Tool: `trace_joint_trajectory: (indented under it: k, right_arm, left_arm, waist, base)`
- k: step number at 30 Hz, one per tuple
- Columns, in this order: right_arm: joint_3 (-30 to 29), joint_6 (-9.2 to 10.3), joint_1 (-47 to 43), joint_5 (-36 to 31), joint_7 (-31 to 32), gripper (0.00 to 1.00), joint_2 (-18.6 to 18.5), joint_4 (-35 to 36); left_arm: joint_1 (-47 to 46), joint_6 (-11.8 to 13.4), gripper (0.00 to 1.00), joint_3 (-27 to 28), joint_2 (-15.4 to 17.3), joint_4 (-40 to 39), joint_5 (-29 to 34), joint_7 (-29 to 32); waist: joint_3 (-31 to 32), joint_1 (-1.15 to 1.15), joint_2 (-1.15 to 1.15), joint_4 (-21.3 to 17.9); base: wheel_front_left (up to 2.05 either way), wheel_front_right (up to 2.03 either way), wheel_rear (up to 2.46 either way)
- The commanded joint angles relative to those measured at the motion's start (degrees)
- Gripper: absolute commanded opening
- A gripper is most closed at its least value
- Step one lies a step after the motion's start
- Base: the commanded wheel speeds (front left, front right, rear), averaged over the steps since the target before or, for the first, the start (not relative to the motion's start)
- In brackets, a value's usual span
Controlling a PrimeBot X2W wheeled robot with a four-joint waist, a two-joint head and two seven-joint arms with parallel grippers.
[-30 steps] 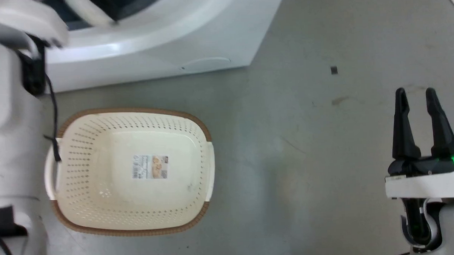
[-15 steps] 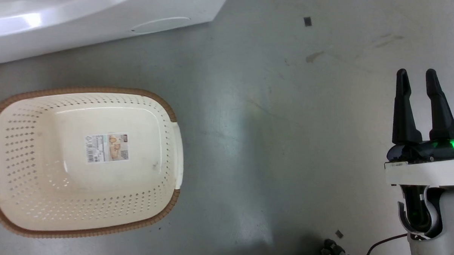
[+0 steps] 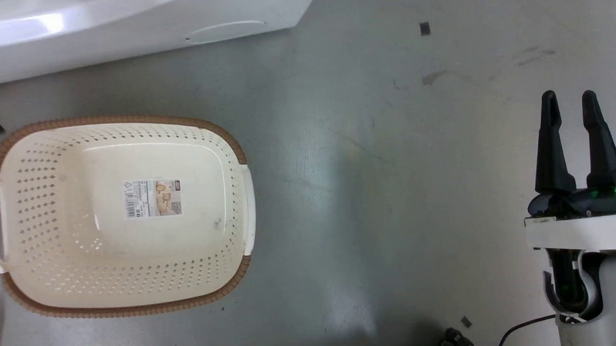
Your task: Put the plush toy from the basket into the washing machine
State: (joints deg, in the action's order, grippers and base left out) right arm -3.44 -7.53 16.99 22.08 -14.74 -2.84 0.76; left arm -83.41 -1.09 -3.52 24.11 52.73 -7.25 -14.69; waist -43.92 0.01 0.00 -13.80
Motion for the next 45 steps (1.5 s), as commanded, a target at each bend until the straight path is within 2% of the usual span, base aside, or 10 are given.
trace_joint_trajectory:
  k: [1,2,5,12,26,35,45]
  right_arm:
    - [-0.70,0.04,0.98,-0.54,-0.26,1.00,-0.04,-0.01]
    - [-1.42,0.04,0.43,-1.10,-0.26,1.00,-0.04,-0.13]
    - [-1.56,0.04,-0.14,-1.70,-0.26,1.00,-0.04,-0.21]
    - [-2.54,0.04,-2.66,-4.03,-0.26,1.00,-0.04,-0.63]
    - [-3.33,0.04,-7.43,-11.05,-0.26,1.00,-0.04,0.64]
    - [-2.80,0.04,-10.65,-14.67,-0.26,1.00,-0.04,0.90]
    - [-2.96,0.04,-14.86,-15.97,-0.26,1.00,-0.04,0.20]
  left_arm:
    - [2.69,-0.25,1.00,0.40,-0.68,0.33,-0.71,-0.30]
    - [5.53,0.56,1.00,1.09,-1.39,-0.04,-1.08,-0.30]
    - [8.25,0.87,1.00,1.54,-1.82,-1.43,-1.17,-0.30]
    - [19.17,0.71,1.00,2.26,-4.63,-6.85,-1.21,-0.30]
    - [40.08,2.53,1.00,2.21,-12.00,-20.63,1.05,-0.30]
    - [53.73,1.85,1.00,3.69,-13.91,-32.22,2.41,-0.30]
    - [68.14,0.00,1.00,4.46,-16.66,-38.72,3.08,-0.30]
  waist:
    - [1.77,-0.01,0.00,1.04]
    - [3.87,-0.01,0.00,1.91]
    - [5.48,-0.01,0.00,2.49]
    - [11.49,-0.01,0.00,5.35]
    - [22.95,-0.01,0.00,11.32]
    - [29.12,-0.01,0.00,14.17]
    - [35.55,-0.01,0.00,16.27]
  base:
    - [0.00,0.00,0.00]
    - [0.00,0.00,0.00]
    - [0.00,0.00,0.00]
    - [0.00,0.00,0.00]
    - [0.00,0.00,0.00]
    - [0.00,0.00,0.00]
    - [0.00,0.00,0.00]
